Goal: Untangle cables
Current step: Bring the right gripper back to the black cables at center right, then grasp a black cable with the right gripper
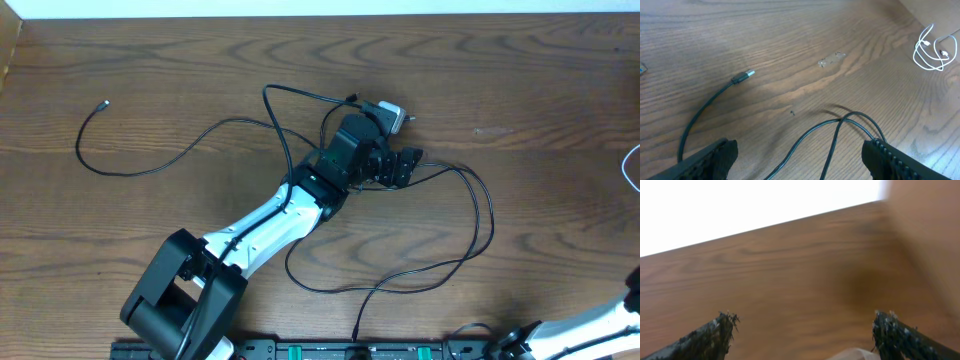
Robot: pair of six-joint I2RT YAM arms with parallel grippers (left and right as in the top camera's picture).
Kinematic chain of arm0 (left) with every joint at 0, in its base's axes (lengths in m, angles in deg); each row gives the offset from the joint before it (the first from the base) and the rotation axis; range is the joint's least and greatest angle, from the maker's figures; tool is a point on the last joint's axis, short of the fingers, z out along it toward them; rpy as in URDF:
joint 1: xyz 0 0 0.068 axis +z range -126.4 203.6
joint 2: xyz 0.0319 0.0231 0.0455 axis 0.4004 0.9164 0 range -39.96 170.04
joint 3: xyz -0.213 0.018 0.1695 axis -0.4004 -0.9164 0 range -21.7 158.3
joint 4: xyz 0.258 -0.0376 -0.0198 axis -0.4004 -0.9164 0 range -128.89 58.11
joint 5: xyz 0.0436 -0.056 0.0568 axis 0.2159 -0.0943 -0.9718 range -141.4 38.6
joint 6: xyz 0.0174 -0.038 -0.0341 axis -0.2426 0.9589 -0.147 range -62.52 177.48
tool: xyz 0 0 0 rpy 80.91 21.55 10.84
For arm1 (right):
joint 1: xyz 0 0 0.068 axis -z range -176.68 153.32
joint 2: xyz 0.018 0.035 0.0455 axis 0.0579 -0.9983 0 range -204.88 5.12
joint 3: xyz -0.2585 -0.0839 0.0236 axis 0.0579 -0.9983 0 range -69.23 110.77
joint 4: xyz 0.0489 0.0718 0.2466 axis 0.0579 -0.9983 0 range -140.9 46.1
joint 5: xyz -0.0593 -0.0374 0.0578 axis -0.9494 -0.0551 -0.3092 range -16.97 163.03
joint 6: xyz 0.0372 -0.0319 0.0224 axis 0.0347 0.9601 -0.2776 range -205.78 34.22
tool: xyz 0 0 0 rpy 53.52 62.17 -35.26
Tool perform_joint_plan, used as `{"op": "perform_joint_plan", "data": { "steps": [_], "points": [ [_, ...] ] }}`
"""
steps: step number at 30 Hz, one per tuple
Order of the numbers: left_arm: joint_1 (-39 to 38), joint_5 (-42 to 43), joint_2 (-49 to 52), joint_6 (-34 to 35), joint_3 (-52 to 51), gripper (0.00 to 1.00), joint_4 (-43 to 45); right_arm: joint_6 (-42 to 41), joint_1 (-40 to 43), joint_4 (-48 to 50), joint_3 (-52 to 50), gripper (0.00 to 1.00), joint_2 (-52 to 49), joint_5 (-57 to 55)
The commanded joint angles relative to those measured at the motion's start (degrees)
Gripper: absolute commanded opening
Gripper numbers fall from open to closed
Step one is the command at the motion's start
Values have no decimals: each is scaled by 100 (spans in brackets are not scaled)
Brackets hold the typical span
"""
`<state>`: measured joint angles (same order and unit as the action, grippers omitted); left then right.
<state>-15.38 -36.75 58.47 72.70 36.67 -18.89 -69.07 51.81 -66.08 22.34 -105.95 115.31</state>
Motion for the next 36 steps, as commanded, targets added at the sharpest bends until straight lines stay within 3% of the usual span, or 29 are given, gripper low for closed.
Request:
{"op": "perform_joint_plan", "data": {
  "steps": [1, 9, 16, 20, 24, 29, 36],
  "points": [
    [17, -37, 15, 11, 90, 85, -13, -37, -776, -317, 57, 89, -59, 273],
    [17, -37, 15, 11, 90, 84, -13, 385, -2605, -1440, 57, 95, -61, 7],
    [17, -37, 15, 11, 90, 84, -13, 944, -3536, -2684, 55, 99, -61, -389],
    [20, -44, 15, -37, 90, 85, -105, 1147, -4052, -3593, -4, 96, -61, -1434],
    [57, -560, 15, -52, 90, 84, -396, 1436, -4317, -3866, -372, 93, -61, -2004],
    [608, -133, -83, -7, 90, 84, -717, 1513, -4356, -3580, -1029, 91, -61, -2015],
    [1943, 481, -229, -9, 90, 84, -1340, 1515, -4363, -3528, -1121, 87, -61, -2009]
  ]
}}
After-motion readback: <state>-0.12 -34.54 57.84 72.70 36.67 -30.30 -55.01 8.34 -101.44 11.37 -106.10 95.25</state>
